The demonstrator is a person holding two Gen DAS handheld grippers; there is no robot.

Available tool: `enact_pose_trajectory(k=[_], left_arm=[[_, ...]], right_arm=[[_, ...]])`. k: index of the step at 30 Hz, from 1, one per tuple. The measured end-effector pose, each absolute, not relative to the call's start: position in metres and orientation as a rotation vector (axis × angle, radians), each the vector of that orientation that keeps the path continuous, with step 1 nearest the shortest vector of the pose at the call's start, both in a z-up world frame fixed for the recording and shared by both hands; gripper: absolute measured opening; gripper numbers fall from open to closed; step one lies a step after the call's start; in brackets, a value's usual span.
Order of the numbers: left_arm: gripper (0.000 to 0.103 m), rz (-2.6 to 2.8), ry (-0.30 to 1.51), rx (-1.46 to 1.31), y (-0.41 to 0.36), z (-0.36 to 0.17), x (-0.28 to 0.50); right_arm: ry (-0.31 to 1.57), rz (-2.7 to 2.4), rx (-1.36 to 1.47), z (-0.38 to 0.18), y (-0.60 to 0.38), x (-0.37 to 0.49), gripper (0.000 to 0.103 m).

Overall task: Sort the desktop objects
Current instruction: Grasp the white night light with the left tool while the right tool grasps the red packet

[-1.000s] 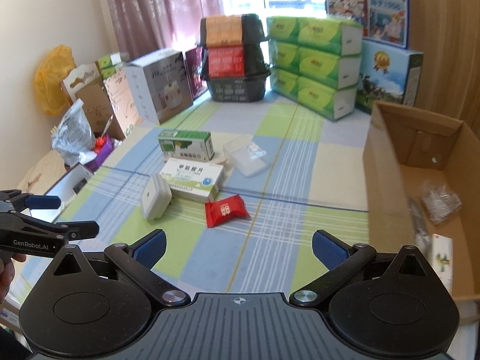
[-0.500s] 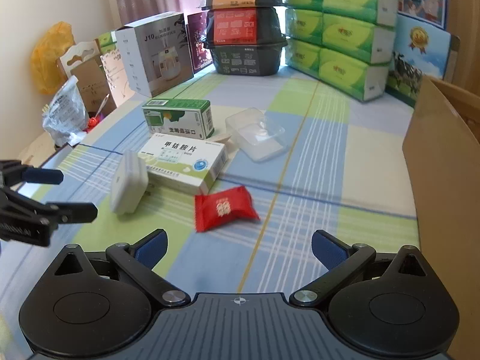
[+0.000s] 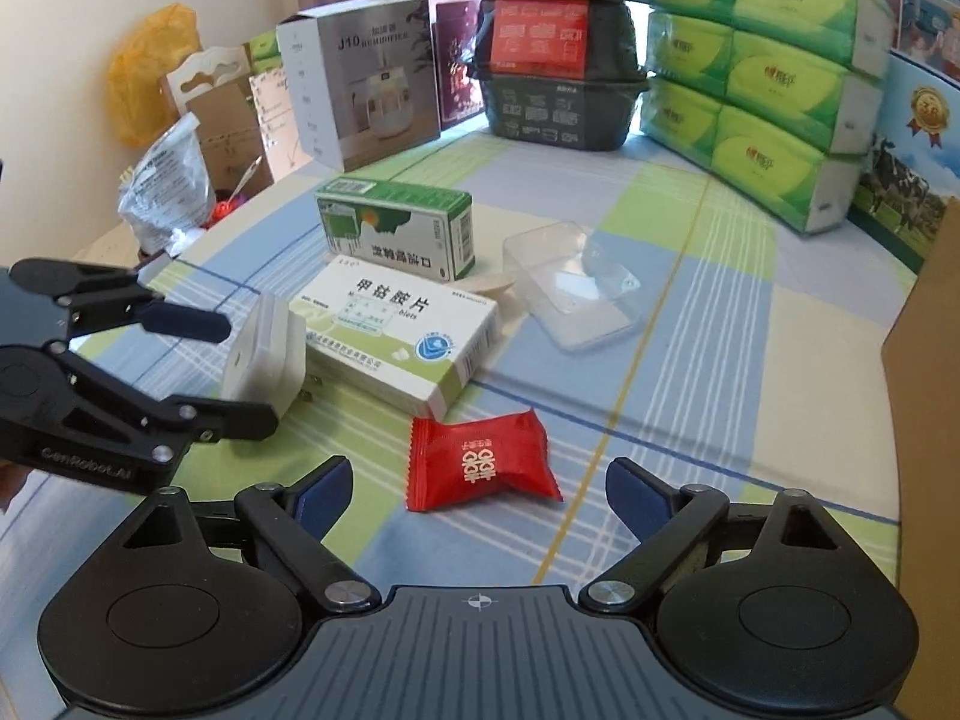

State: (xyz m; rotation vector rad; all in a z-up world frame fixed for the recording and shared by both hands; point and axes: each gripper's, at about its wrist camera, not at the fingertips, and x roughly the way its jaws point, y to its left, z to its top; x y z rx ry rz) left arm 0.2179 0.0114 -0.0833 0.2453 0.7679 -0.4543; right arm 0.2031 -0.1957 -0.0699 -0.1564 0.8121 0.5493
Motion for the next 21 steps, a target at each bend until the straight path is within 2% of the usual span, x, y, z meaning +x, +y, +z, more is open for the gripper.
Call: enact_pose_trajectory(k=[4,9,15,17,19,21], left_arm=[[0.071,-0.476,0.773,0.234,0.011,-0.087,0.225],[0.065,-0.458,0.805,0.234,0.007,-0.082,0.224],[0.065,-0.468,0.838,0.186,0.005,-0.078,0.224],[0.065,-0.463,0.847,0.168,0.007,-0.078,0.224],[0.065,-0.454,0.854,0.15,0.008,-0.077,0.225],[0.067,-0.453,0.849,0.148,0.007,-0.077,0.226]], right_arm=[[0.82,0.535,-0.147,-0.073,-0.2,0.209,0.089],[0.828,0.516,-0.111,-0.076,-0.204,0.218,0.089],[0.82,0.531,-0.149,-0.081,-0.196,0.22,0.089],[0.811,0.538,-0.175,-0.084,-0.193,0.22,0.087],[0.81,0.553,-0.194,-0.088,-0.19,0.221,0.079],[0.817,0.568,-0.195,-0.092,-0.187,0.223,0.074]])
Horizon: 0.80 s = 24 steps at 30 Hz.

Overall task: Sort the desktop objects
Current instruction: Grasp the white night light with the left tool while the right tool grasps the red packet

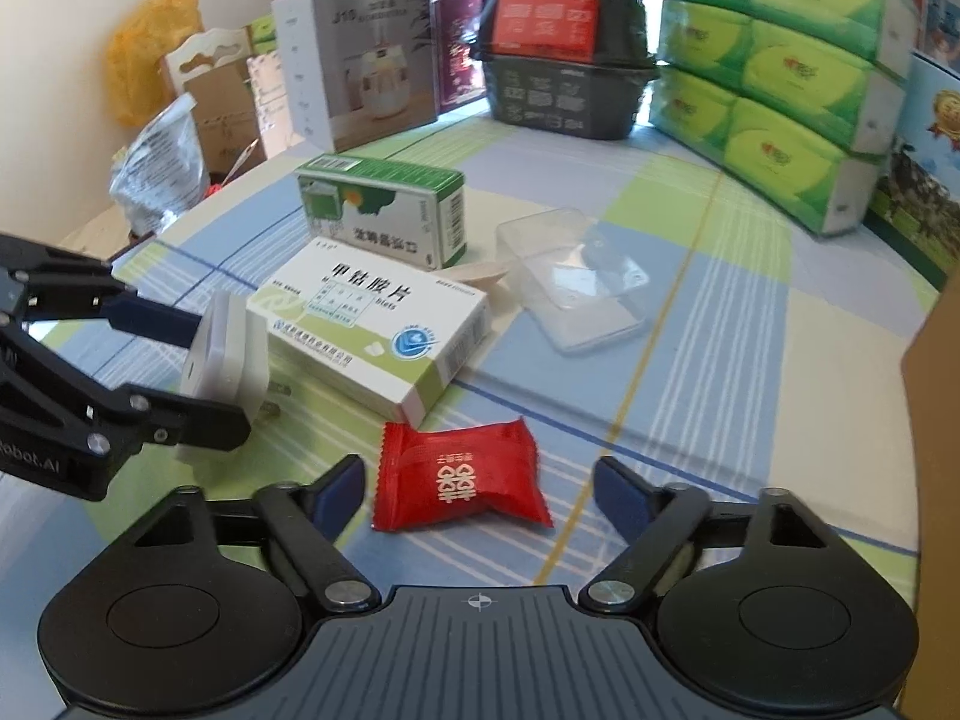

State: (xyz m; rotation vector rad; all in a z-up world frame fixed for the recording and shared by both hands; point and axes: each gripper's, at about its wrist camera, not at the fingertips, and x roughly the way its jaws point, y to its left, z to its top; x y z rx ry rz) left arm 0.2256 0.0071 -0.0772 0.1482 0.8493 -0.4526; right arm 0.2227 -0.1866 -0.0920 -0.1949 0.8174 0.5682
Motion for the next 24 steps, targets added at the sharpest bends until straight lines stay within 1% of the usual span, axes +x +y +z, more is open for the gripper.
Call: enact_pose_trajectory(k=[4,8,10,14,15,16,24], left_arm=[[0.068,-0.452,0.84,0.161,0.006,-0.0786,0.2257],[0.068,-0.445,0.846,0.162,0.0075,-0.0817,0.2268],[0.068,-0.441,0.847,0.16,0.0072,-0.0825,0.2267],[0.065,-0.437,0.845,0.168,0.0057,-0.0826,0.2255],[0.065,-0.436,0.846,0.169,0.0054,-0.0826,0.2252],[0.065,-0.433,0.844,0.172,0.005,-0.0828,0.2247],[0.064,-0.412,0.842,0.168,0.0025,-0.0829,0.2233]], right_arm=[[0.827,0.588,-0.222,-0.0993,-0.1812,0.2239,0.069],[0.82,0.586,-0.212,-0.1004,-0.1827,0.2251,0.065],[0.815,0.582,-0.203,-0.1001,-0.1835,0.2258,0.059],[0.817,0.572,-0.196,-0.0983,-0.1832,0.2266,0.054],[0.819,0.568,-0.191,-0.0975,-0.1833,0.2271,0.049],[0.82,0.56,-0.188,-0.0965,-0.1834,0.2277,0.043],[0.839,0.543,-0.14,-0.0917,-0.1877,0.2301,0.038]])
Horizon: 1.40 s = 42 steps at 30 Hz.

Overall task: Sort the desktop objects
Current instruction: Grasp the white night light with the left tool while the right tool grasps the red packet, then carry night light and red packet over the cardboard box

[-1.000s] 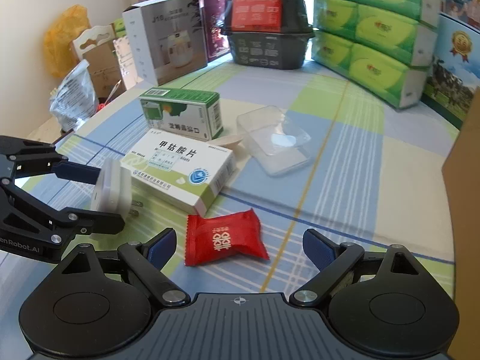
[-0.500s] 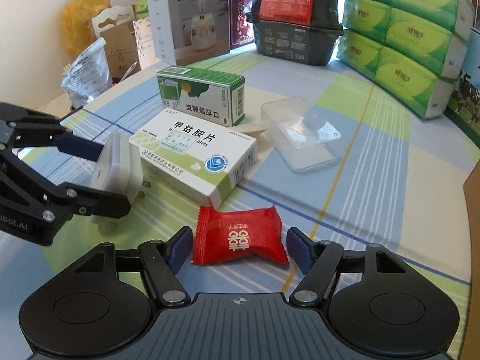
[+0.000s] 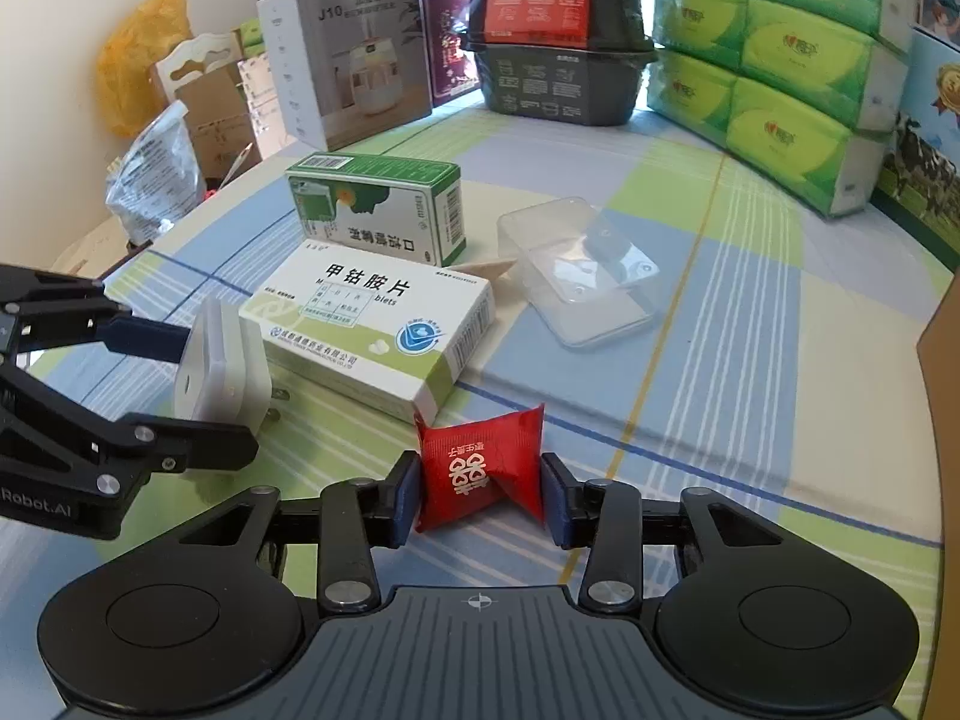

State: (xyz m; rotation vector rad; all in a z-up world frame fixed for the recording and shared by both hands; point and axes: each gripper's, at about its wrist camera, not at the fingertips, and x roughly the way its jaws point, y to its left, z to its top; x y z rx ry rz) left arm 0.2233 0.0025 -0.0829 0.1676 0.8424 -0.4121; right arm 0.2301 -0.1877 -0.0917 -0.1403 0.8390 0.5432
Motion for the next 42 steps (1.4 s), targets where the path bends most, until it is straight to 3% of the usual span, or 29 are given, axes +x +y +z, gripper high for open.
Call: enact_pose_trajectory(k=[28,42], left_arm=[[0.064,-0.301,0.863,0.053,-0.005,-0.057,0.187],[0.064,-0.29,0.841,0.131,-0.042,-0.038,0.142]], right_arm=[[0.785,0.349,0.002,-0.044,-0.235,0.177,0.037],[0.75,0.292,0.005,-0.02,-0.254,0.126,0.037]])
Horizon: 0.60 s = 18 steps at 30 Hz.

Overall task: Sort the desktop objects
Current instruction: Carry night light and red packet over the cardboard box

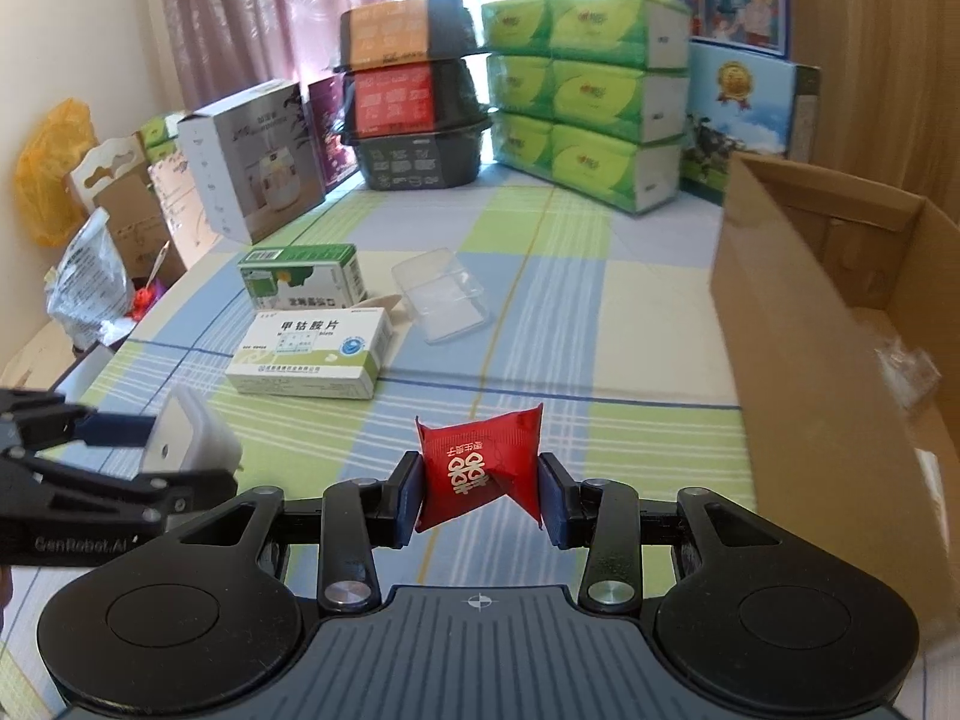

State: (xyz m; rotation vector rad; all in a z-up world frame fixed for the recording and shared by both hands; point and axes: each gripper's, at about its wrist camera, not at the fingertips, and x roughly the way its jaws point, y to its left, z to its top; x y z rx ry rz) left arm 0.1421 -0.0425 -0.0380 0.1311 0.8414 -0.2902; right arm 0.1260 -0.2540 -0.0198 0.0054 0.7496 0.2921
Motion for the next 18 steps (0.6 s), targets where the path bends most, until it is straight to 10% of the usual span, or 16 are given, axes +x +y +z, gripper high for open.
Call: enact_pose_trajectory(k=[18], left_arm=[[0.064,-0.286,0.812,0.047,-0.084,0.016,0.073]], right_arm=[[0.674,0.235,0.037,0.044,-0.298,0.048,0.038]])
